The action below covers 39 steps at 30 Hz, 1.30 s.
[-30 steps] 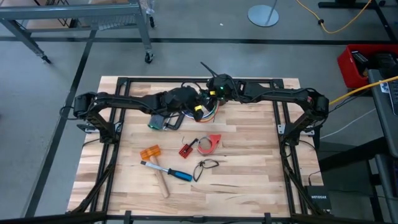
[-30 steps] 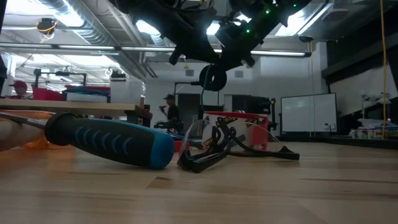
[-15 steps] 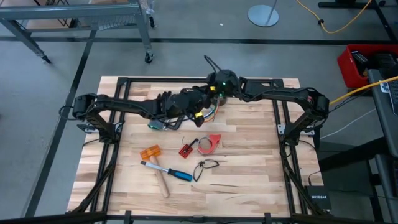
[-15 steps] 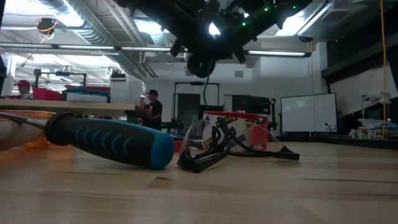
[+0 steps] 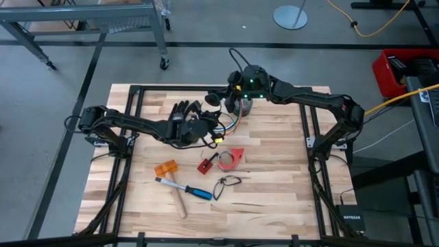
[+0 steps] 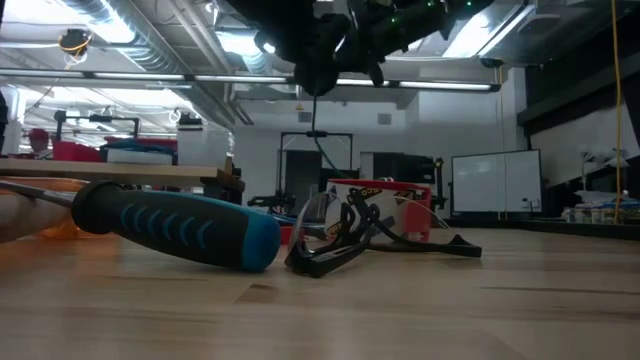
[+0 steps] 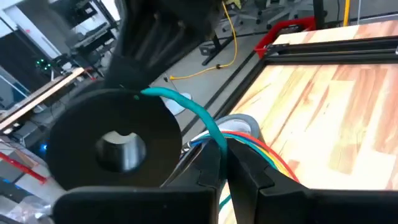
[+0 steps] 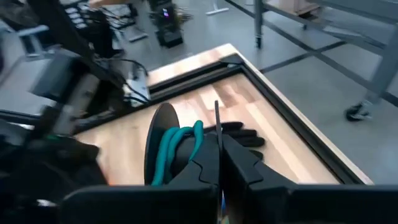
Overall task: Coil cords
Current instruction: Coil the wire onto the spool
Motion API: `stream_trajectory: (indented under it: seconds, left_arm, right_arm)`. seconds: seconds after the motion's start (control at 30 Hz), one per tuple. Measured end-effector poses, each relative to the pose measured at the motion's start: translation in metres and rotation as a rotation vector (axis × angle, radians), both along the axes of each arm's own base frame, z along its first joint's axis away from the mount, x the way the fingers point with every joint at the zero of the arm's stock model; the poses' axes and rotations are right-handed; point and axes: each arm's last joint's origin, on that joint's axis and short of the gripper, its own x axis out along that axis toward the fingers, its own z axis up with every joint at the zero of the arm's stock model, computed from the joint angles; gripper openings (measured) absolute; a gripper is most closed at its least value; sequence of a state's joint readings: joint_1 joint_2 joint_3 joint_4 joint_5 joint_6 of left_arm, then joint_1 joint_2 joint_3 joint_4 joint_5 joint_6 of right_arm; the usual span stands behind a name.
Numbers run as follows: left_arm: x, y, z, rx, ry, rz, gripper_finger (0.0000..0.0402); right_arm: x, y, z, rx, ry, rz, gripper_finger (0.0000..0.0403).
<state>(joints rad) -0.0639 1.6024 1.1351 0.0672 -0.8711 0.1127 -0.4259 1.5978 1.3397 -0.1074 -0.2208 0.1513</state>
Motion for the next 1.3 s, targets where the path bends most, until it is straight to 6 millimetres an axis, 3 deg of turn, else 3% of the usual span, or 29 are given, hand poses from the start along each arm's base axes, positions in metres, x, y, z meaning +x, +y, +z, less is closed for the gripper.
stream_trajectory:
  seconds: [0.4, 0.87, 1.3]
  left_arm:
    - [-0.002, -0.002, -0.007, -0.059, 0.047, -0.044, 0.0058]
    - [-0.005, -0.007, -0.013, -0.087, 0.08, -0.038, 0.003]
    - [-0.006, -0.011, -0.015, -0.094, 0.095, -0.042, 0.0031]
  right_arm:
    - [0.002, 0.004, 0.022, 0.021, -0.085, 0.154, 0.0001]
    - [-0.003, 0.001, 0.022, 0.031, -0.07, 0.217, 0.0001]
    - [-0.019, -0.007, 0.027, 0.028, -0.043, 0.205, 0.0001]
